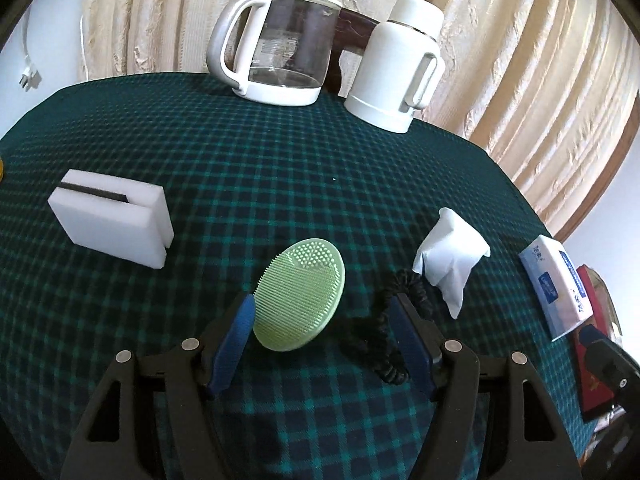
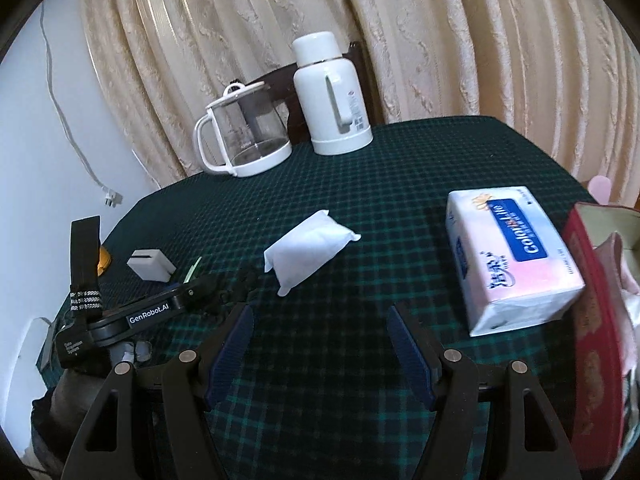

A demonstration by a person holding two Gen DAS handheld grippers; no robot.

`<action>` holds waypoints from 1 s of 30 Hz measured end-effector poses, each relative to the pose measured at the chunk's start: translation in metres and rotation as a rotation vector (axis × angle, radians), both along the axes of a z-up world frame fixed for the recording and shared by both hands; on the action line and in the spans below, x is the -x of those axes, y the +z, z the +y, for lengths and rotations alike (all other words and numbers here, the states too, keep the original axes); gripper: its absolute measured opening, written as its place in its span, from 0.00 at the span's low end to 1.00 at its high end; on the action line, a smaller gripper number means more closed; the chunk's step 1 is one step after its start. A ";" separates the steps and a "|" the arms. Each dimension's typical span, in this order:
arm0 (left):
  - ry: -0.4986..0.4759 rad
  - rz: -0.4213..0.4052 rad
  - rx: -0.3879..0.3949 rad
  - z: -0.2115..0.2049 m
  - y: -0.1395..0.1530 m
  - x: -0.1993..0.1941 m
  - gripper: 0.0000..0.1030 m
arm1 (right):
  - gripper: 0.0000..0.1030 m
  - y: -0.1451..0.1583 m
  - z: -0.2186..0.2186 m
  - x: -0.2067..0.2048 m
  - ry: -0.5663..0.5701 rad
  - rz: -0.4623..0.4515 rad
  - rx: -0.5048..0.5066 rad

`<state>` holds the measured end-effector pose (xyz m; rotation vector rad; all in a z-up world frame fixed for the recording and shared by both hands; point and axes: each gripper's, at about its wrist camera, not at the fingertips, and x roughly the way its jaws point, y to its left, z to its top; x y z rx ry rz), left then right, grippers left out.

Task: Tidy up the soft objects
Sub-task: 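Grasp the green silicone brush with the left gripper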

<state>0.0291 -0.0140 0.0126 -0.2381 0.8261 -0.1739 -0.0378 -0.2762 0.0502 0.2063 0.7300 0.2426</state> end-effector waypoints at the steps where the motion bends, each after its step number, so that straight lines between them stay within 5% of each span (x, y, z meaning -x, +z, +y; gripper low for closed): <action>1: 0.000 -0.001 0.005 0.001 -0.001 0.000 0.66 | 0.71 -0.001 0.002 -0.001 0.004 0.005 0.001; 10: 0.046 0.001 0.067 0.017 -0.003 -0.003 0.28 | 0.71 -0.008 0.011 -0.014 0.026 0.057 -0.023; 22: 0.065 -0.028 0.089 0.025 0.000 0.003 0.13 | 0.71 -0.013 0.018 -0.051 0.018 0.152 -0.084; 30: 0.074 -0.078 0.108 0.029 0.005 0.009 0.11 | 0.75 -0.028 0.028 -0.089 0.008 0.248 -0.124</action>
